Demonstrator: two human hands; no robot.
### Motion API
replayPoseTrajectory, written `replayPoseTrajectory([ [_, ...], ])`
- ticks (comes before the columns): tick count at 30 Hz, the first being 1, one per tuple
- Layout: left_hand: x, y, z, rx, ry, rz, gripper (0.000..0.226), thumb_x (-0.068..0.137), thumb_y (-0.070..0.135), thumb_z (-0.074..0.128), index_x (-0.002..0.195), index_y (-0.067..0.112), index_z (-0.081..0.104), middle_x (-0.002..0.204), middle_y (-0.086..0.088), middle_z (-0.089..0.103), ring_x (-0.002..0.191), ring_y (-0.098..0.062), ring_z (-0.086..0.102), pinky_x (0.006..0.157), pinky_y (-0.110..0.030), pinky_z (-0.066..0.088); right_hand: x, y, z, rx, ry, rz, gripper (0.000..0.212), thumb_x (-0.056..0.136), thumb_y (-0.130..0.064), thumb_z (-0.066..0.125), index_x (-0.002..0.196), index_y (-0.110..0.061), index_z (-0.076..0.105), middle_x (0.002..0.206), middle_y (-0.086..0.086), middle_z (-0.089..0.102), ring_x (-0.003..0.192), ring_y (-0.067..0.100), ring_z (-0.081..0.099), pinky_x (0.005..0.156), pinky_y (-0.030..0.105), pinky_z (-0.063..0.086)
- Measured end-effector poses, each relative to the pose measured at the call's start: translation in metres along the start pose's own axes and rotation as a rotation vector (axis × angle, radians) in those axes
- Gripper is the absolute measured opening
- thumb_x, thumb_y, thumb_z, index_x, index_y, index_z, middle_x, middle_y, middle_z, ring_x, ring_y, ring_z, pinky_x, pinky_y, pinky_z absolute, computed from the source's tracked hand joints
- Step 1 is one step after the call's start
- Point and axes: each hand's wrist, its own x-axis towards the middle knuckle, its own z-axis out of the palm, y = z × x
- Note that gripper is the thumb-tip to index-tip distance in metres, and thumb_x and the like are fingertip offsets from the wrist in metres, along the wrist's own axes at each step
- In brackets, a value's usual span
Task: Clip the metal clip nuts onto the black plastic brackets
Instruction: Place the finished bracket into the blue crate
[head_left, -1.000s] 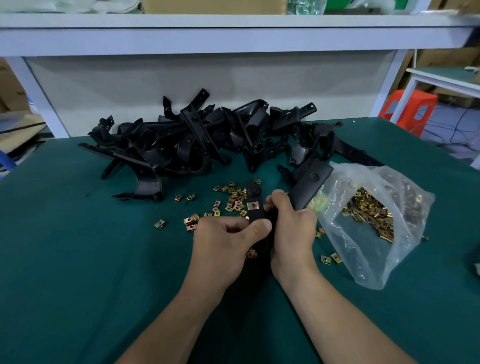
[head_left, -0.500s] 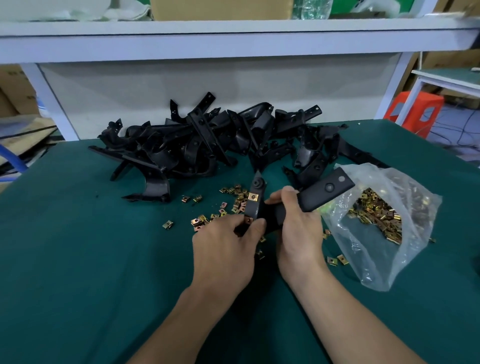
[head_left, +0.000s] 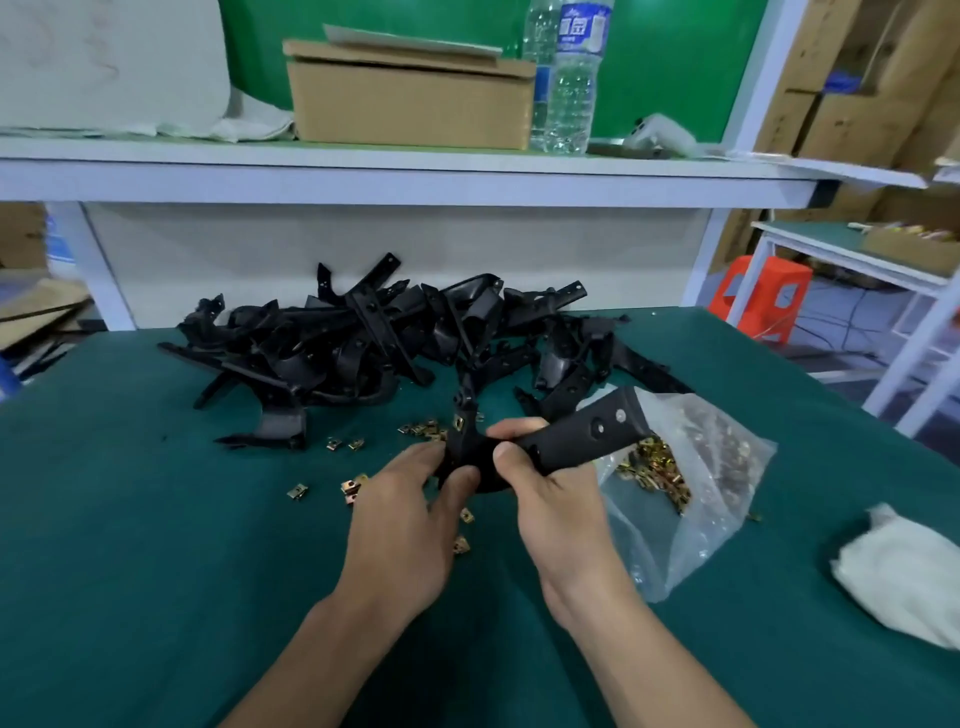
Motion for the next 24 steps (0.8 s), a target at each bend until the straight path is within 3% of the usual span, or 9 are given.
replayPoseTrajectory([
  [2, 0.0, 0.017, -0.006, -0.055, -0.064, -0.016, 0.022, 0.096, 0.027, 0.07, 0.1, 0.048, 0.069, 0.084, 0.028, 0.069, 0.085, 0.012, 0.062, 0.063, -0.006, 0.044, -0.013, -0.016, -0.014, 0.006, 0.002, 0.038, 0.032, 0.099, -0.007, 0.061, 0.089, -0.034, 0.074, 0.094, -0.015, 0.074, 0.094, -0.001, 0.066, 0.078, 0.016, 0.049],
  [4, 0.0, 0.039, -0.007, -0.264, -0.163, -0.074, 0.048, 0.092, 0.021, 0.073, 0.123, 0.057, 0.062, 0.092, 0.03, 0.072, 0.09, 0.006, 0.067, 0.074, -0.011, 0.05, -0.029, -0.029, -0.029, 0.069, -0.011, 0.106, 0.03, 0.098, -0.005, 0.06, 0.093, -0.029, 0.076, 0.1, -0.007, 0.077, 0.1, 0.007, 0.07, 0.081, 0.022, 0.053],
  [6, -0.006, 0.062, -0.002, -0.399, -0.235, -0.071, 0.069, 0.09, 0.02, 0.071, 0.14, 0.061, 0.046, 0.095, 0.016, 0.076, 0.094, -0.005, 0.071, 0.086, -0.023, 0.053, -0.051, -0.039, -0.043, 0.126, -0.039, 0.161, 0.029, 0.097, -0.002, 0.058, 0.098, -0.022, 0.078, 0.104, 0.001, 0.079, 0.1, 0.013, 0.073, 0.075, 0.02, 0.055],
  [10, -0.023, 0.104, 0.019, -0.264, -0.25, 0.077, 0.036, 0.093, 0.034, 0.066, 0.123, 0.053, 0.064, 0.069, 0.023, 0.068, 0.069, 0.004, 0.064, 0.064, -0.012, 0.043, -0.097, -0.048, -0.083, 0.17, 0.065, 0.22, 0.03, 0.097, 0.0, 0.056, 0.101, -0.02, 0.078, 0.1, 0.006, 0.079, 0.086, 0.016, 0.074, 0.065, 0.024, 0.056],
  [13, -0.043, 0.134, 0.046, -0.266, -0.432, 0.104, 0.019, 0.092, 0.038, 0.066, 0.11, 0.04, 0.07, 0.055, 0.02, 0.064, 0.057, 0.005, 0.059, 0.057, -0.011, 0.039, -0.129, -0.049, -0.129, 0.242, 0.261, 0.234, 0.026, 0.096, 0.002, 0.058, 0.114, -0.014, 0.07, 0.09, 0.013, 0.076, 0.076, 0.023, 0.072, 0.064, 0.032, 0.06],
  [15, -0.064, 0.157, 0.075, -0.418, -0.574, 0.038, 0.018, 0.087, 0.039, 0.069, 0.104, 0.034, 0.073, 0.048, 0.013, 0.055, 0.046, 0.0, 0.049, 0.051, -0.016, 0.037, -0.154, -0.052, -0.161, 0.293, 0.396, 0.227, 0.029, 0.095, 0.004, 0.057, 0.118, -0.011, 0.068, 0.092, 0.017, 0.075, 0.074, 0.025, 0.071, 0.063, 0.035, 0.058],
  [18, -0.101, 0.194, 0.125, -0.58, -0.811, -0.111, 0.017, 0.087, 0.033, 0.07, 0.102, 0.03, 0.077, 0.055, 0.01, 0.058, 0.048, -0.007, 0.051, 0.048, -0.021, 0.04, -0.196, -0.06, -0.211, 0.419, 0.565, 0.197, 0.033, 0.091, 0.011, 0.05, 0.118, -0.002, 0.064, 0.096, 0.028, 0.074, 0.075, 0.036, 0.073, 0.062, 0.04, 0.059],
  [22, -0.157, 0.239, 0.191, -0.73, -1.039, -0.292, 0.016, 0.1, 0.012, 0.064, 0.104, 0.019, 0.078, 0.084, 0.005, 0.077, 0.072, -0.004, 0.069, 0.065, -0.017, 0.051, -0.257, -0.069, -0.271, 0.425, 0.782, 0.184, 0.033, 0.09, 0.009, 0.051, 0.117, -0.001, 0.067, 0.103, 0.028, 0.074, 0.088, 0.039, 0.073, 0.091, 0.054, 0.055],
  [24, -0.187, 0.257, 0.221, -0.714, -1.115, -0.372, 0.018, 0.1, 0.011, 0.062, 0.106, 0.018, 0.077, 0.103, -0.003, 0.075, 0.088, -0.013, 0.067, 0.076, -0.025, 0.05, -0.288, -0.071, -0.296, 0.374, 0.883, 0.206, 0.027, 0.092, 0.007, 0.054, 0.112, -0.003, 0.07, 0.097, 0.021, 0.077, 0.08, 0.031, 0.074, 0.077, 0.043, 0.059],
])
